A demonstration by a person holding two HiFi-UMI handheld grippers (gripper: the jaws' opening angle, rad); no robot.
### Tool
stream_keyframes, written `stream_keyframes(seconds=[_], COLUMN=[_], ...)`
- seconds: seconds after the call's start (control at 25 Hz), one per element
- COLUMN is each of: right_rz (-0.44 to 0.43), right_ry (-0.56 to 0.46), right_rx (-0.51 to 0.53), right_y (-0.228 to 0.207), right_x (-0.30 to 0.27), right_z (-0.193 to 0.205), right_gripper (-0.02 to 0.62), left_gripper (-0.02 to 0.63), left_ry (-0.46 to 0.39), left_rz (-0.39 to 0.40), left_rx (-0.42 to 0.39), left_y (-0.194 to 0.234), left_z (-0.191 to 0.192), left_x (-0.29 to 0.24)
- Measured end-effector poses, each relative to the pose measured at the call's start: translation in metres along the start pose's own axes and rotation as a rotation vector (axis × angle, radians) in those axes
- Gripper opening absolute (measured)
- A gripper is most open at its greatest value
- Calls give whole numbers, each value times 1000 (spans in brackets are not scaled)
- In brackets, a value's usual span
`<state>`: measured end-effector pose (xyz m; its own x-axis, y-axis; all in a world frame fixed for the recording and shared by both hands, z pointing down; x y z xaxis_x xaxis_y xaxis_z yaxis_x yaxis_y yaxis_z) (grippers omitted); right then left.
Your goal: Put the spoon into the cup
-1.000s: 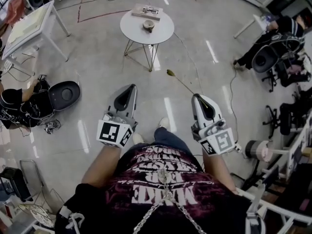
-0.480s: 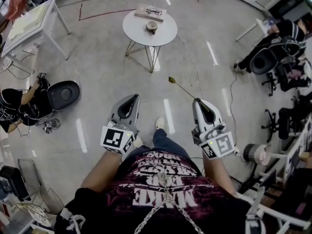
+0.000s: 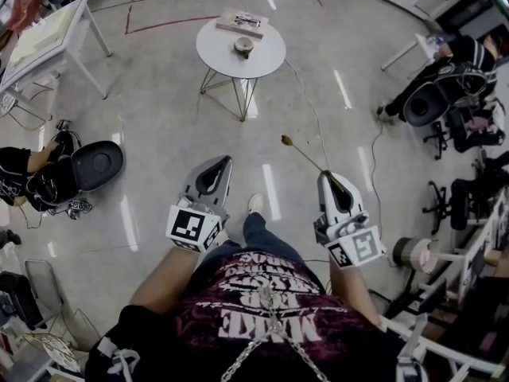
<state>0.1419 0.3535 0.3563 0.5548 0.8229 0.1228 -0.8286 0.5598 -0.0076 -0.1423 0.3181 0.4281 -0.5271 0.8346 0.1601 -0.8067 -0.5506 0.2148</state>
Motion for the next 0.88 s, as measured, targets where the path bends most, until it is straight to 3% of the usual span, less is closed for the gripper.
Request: stream_keyframes(seconds=[0.6, 0.88], right_rz=[-82, -65], right_ry=[-23, -21], right_rx=[-73, -97], right_y=[-30, -58], right_x=[-27, -32], right_z=[26, 38], right_gripper=[35, 35], left_gripper=[26, 26], left_ry=[42, 45], left_rz=[-143, -151], left_rx=[-79, -91], left_y=[15, 15], left_z=[-3, 1], left_x=[2, -25])
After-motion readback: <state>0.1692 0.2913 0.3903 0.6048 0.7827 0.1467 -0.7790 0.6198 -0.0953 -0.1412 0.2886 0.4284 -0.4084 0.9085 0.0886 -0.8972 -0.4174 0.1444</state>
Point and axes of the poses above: the fingertips, and each gripper's own axes: x backward along the fingers, y to its left, z out of its underside, the point moved 9 cm from there along x, backward along the fingers, and after that the axes turned 9 degrees about -y, right-handed, at the moved point
